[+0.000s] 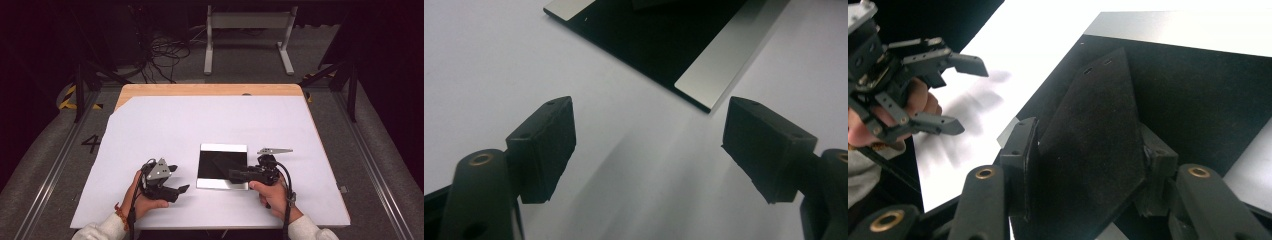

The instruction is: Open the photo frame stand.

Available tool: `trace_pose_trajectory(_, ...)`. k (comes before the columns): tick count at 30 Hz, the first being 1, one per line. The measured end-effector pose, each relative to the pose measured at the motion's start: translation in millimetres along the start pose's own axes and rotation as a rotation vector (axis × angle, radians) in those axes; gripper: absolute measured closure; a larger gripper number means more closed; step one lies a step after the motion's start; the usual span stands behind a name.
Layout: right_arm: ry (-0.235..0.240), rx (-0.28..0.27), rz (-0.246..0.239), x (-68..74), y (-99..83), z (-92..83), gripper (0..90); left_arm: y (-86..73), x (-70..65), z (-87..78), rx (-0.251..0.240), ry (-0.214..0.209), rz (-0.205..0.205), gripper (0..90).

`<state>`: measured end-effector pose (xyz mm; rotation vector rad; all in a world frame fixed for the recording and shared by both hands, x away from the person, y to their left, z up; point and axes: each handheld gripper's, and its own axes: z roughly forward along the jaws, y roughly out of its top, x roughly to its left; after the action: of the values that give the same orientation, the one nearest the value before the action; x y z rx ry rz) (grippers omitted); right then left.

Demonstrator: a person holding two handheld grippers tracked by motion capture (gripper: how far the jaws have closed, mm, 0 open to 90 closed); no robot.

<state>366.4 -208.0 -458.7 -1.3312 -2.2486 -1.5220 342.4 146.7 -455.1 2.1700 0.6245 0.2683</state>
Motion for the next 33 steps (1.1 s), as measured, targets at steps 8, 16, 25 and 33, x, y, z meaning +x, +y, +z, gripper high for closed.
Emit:
trace_pose_trajectory(8,-0.004,-0.001,-0.062,5.6,0.4,-3.2,54.0,11.7,3.3,19.4,0.023,-0.042,-0.022,21.0)
trace_pose_trajectory(16,-0.015,-0.008,-0.131,11.3,0.8,-5.3,54.4,19.6,10.7,37.4,0.054,-0.087,-0.04,18.5)
trace_pose_trajectory(25,-0.024,-0.016,-0.201,18.2,1.0,-7.4,54.9,25.7,23.5,46.7,0.057,-0.174,-0.099,17.9)
trace_pose_trajectory(33,-0.026,-0.027,-0.256,24.2,0.8,-9.5,55.4,29.9,23.1,53.7,0.083,-0.205,-0.089,17.1)
